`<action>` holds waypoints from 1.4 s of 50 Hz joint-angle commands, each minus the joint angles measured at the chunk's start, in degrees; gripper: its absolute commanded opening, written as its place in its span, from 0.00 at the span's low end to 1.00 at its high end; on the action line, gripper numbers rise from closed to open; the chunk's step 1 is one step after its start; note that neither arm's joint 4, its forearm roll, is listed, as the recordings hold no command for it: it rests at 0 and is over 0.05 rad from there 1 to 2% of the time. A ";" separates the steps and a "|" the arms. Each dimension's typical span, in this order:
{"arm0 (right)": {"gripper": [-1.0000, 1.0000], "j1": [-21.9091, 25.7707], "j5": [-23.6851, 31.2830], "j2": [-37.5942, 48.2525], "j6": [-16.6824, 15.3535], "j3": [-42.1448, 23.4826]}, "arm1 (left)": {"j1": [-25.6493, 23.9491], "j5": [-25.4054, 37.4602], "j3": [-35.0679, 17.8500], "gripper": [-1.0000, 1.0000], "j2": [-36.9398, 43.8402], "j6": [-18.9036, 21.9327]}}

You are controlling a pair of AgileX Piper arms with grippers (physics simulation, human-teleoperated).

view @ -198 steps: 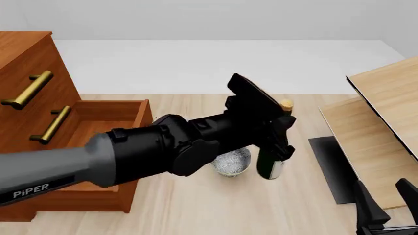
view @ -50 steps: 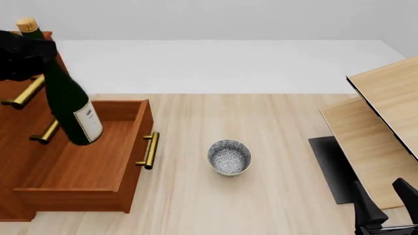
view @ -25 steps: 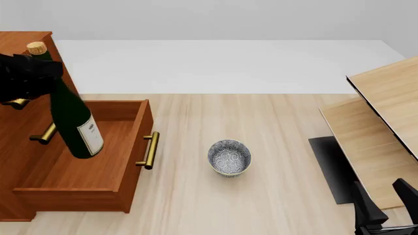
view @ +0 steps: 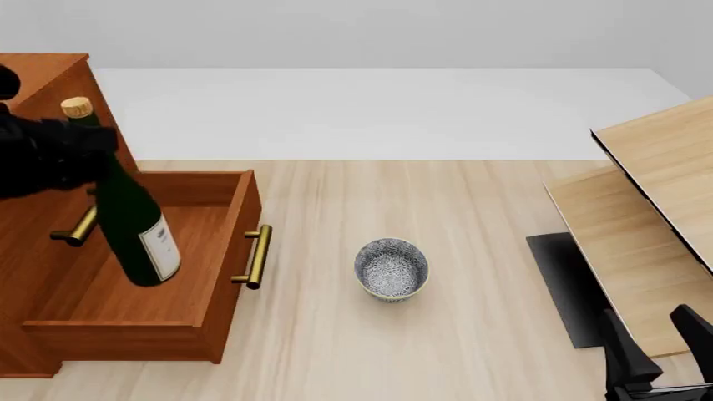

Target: Put the wine bottle in the bottom drawer of the cabinet.

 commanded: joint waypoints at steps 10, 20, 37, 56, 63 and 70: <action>1.00 -0.19 -0.04 0.16 -0.07 0.00 | 0.08 -1.53 1.96 0.00 -0.41 0.28; 1.00 -0.21 0.23 -0.05 -0.09 0.00 | -0.36 -3.01 3.09 0.00 0.83 0.08; 1.00 -0.48 0.05 0.26 0.11 0.00 | 0.66 -6.68 5.32 0.00 2.90 0.72; 1.00 -0.71 -0.02 0.53 0.13 0.00 | 1.49 -9.57 9.79 0.00 3.90 0.35; 1.00 -0.85 -0.35 0.91 0.14 0.00 | 1.77 -10.87 11.18 0.00 4.42 0.28; 1.00 -0.87 -0.35 0.90 0.16 0.00 | 1.90 -11.67 12.13 0.00 4.58 0.19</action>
